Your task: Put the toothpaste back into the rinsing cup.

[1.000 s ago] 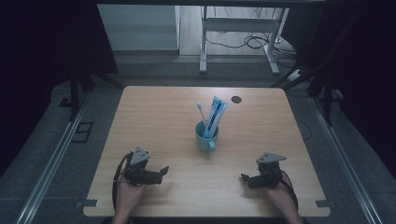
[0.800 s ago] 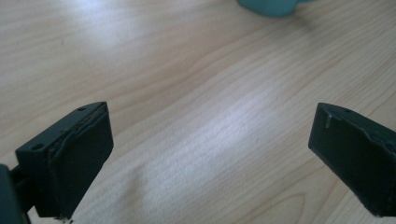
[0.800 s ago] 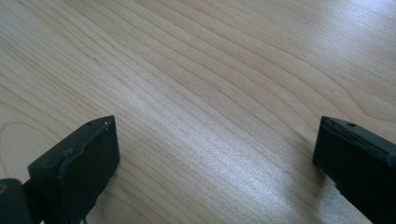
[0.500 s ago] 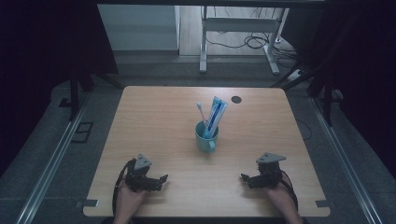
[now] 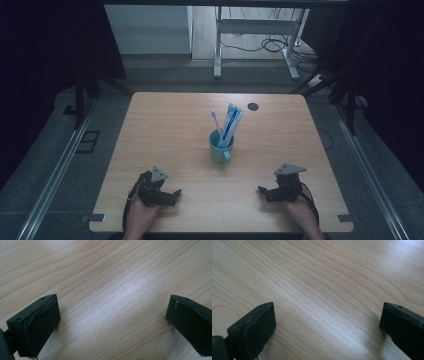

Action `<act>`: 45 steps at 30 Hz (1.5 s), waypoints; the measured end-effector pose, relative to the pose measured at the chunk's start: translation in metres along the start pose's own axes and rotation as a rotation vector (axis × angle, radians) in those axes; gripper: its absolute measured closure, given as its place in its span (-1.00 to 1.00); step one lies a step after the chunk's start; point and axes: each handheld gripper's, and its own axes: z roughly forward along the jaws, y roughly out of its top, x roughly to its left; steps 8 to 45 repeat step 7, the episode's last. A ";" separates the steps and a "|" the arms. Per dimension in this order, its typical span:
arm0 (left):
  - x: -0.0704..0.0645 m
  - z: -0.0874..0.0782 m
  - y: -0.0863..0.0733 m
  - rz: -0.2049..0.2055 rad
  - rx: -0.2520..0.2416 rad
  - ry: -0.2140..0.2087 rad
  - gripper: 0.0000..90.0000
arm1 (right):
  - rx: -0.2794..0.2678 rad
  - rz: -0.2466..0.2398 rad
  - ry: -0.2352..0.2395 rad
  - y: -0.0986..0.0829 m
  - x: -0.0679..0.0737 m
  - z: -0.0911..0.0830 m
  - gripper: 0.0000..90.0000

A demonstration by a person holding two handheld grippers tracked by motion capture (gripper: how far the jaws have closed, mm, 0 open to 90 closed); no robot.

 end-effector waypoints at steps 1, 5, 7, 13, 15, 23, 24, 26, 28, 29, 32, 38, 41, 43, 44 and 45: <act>0.000 0.000 0.000 -0.001 0.000 0.001 -1.00 | 0.000 0.000 0.000 0.000 0.000 0.000 -0.99; -0.001 0.000 0.000 -0.007 0.000 0.006 -1.00 | -0.001 0.001 0.000 0.000 0.000 0.000 -0.99; -0.001 0.000 0.000 -0.010 0.000 0.008 -1.00 | -0.001 0.001 0.000 0.000 0.000 0.000 -0.99; -0.001 0.000 0.000 -0.010 0.000 0.008 -1.00 | -0.001 0.001 0.000 0.000 0.000 0.000 -0.99; -0.001 0.000 0.000 -0.010 0.000 0.008 -1.00 | -0.001 0.001 0.000 0.000 0.000 0.000 -0.99; -0.001 0.000 0.000 -0.010 0.000 0.008 -1.00 | -0.001 0.001 0.000 0.000 0.000 0.000 -0.99; -0.001 0.000 0.000 -0.010 0.000 0.008 -1.00 | -0.001 0.001 0.000 0.000 0.000 0.000 -0.99; -0.001 0.000 0.000 -0.010 0.000 0.008 -1.00 | -0.001 0.001 0.000 0.000 0.000 0.000 -0.99; -0.001 0.000 0.000 -0.010 0.000 0.008 -1.00 | -0.001 0.001 0.000 0.000 0.000 0.000 -0.99; -0.001 0.000 0.000 -0.010 0.000 0.008 -1.00 | -0.001 0.001 0.000 0.000 0.000 0.000 -0.99; -0.001 0.000 0.000 -0.010 0.000 0.008 -1.00 | -0.001 0.001 0.000 0.000 0.000 0.000 -0.99; -0.001 0.000 0.000 -0.010 0.000 0.008 -1.00 | -0.001 0.001 0.000 0.000 0.000 0.000 -0.99; -0.001 0.000 0.000 -0.010 0.000 0.008 -1.00 | -0.001 0.001 0.000 0.000 0.000 0.000 -0.99; -0.001 0.000 0.000 -0.010 0.000 0.008 -1.00 | -0.001 0.001 0.000 0.000 0.000 0.000 -0.99; -0.001 0.000 0.000 -0.010 0.000 0.008 -1.00 | -0.001 0.001 0.000 0.000 0.000 0.000 -0.99; -0.001 0.000 0.000 -0.010 0.000 0.008 -1.00 | -0.001 0.001 0.000 0.000 0.000 0.000 -0.99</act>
